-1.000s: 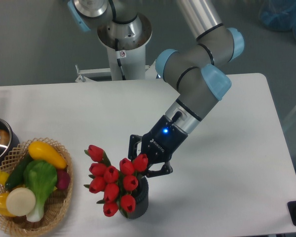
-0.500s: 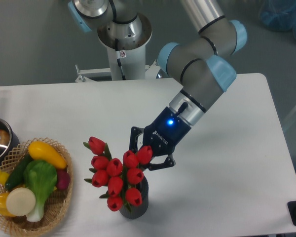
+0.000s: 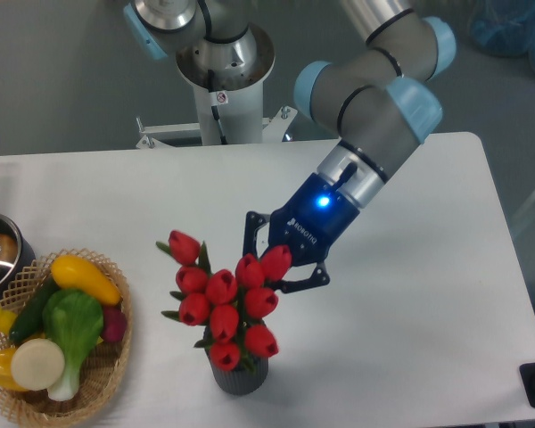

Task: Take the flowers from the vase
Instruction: 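Lift the tulip bunch up out of the black vase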

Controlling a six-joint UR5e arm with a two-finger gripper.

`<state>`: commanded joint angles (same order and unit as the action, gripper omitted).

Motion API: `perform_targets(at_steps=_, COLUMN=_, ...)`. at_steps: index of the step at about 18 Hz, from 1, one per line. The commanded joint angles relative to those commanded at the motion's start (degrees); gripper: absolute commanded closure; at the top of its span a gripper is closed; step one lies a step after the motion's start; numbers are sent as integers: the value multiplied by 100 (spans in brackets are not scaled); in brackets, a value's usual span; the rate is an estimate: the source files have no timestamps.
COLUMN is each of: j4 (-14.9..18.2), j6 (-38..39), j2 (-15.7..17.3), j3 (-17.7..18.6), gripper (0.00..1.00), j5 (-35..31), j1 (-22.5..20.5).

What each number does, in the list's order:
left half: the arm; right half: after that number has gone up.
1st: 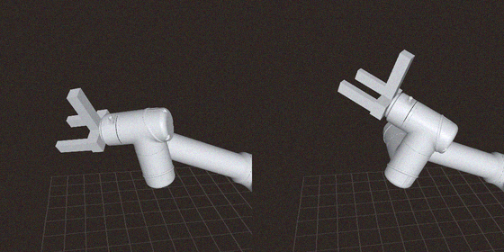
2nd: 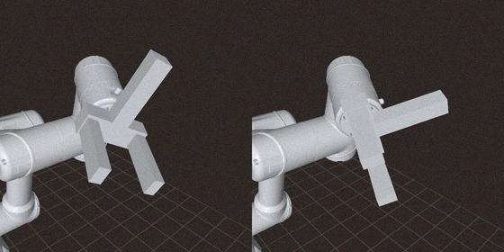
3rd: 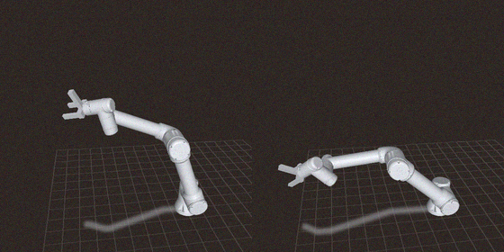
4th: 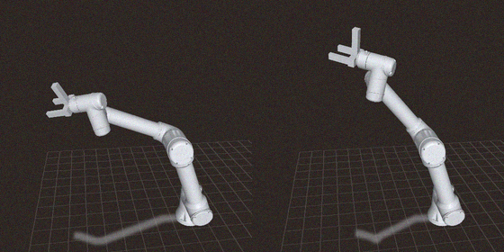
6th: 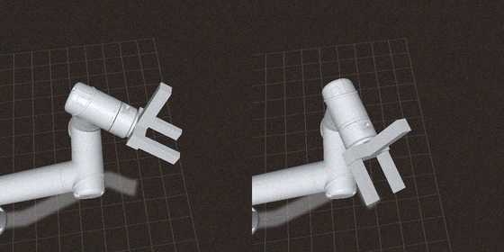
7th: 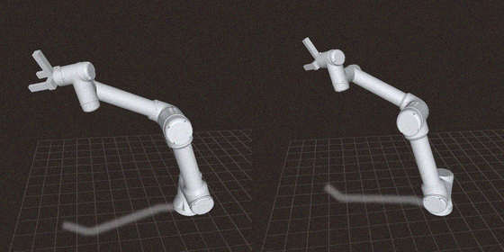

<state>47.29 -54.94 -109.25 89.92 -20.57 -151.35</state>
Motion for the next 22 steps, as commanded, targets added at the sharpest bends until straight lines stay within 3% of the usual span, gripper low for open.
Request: perform_targets(at_steps=22, j4=0, j6=774, j2=-9, j3=-607, gripper=81, j5=386, j1=-351)
